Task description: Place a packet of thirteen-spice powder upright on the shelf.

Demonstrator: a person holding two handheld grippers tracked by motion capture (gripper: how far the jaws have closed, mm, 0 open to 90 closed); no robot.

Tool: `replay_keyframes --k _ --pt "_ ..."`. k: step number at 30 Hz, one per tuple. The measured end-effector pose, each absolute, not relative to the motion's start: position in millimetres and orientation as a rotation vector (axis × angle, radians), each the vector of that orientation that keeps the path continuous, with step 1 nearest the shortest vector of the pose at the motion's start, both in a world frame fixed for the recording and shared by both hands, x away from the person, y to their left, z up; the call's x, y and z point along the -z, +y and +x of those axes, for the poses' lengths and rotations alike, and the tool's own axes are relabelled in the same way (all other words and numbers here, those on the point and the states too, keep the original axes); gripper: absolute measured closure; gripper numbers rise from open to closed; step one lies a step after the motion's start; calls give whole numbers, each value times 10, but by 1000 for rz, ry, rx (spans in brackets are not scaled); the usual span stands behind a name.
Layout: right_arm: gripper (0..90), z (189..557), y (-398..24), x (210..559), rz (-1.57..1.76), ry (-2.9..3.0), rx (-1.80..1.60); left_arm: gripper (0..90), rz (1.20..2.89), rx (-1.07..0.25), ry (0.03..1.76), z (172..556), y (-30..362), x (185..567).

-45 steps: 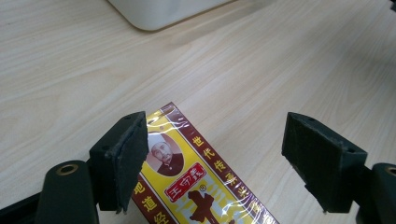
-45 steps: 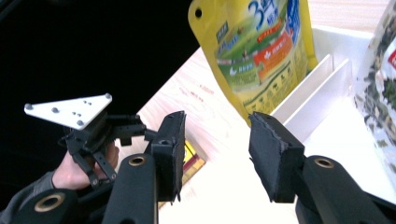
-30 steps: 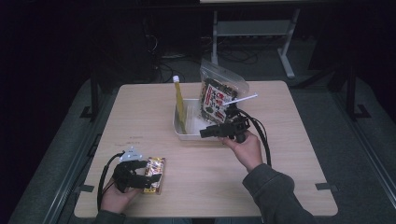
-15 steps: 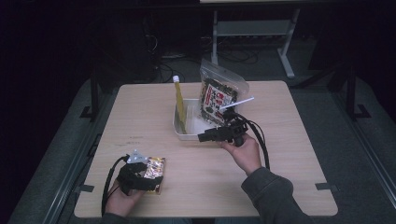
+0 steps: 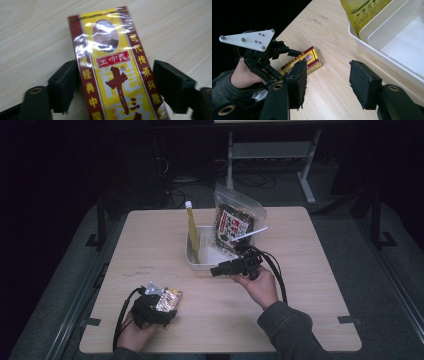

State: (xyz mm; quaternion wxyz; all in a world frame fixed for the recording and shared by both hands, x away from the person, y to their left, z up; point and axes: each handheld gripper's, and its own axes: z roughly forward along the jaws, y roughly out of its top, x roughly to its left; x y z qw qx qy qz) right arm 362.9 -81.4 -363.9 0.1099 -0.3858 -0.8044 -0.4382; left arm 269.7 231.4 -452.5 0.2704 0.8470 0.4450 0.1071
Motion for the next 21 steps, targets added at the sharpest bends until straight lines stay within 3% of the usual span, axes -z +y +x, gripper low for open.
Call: replay_keyframes --k 3,10,21 --pt "454 3629 -793 3666 -1124 -2362 1269 305 2303 -285 1177 2694 2290 4512" --pt "403 3645 -769 3733 -1100 -2329 1238 318 2313 -271 1146 2698 2265 4481" --pt "395 3649 -729 3801 -1051 -2314 1182 319 2282 -257 1027 2663 2140 4349"
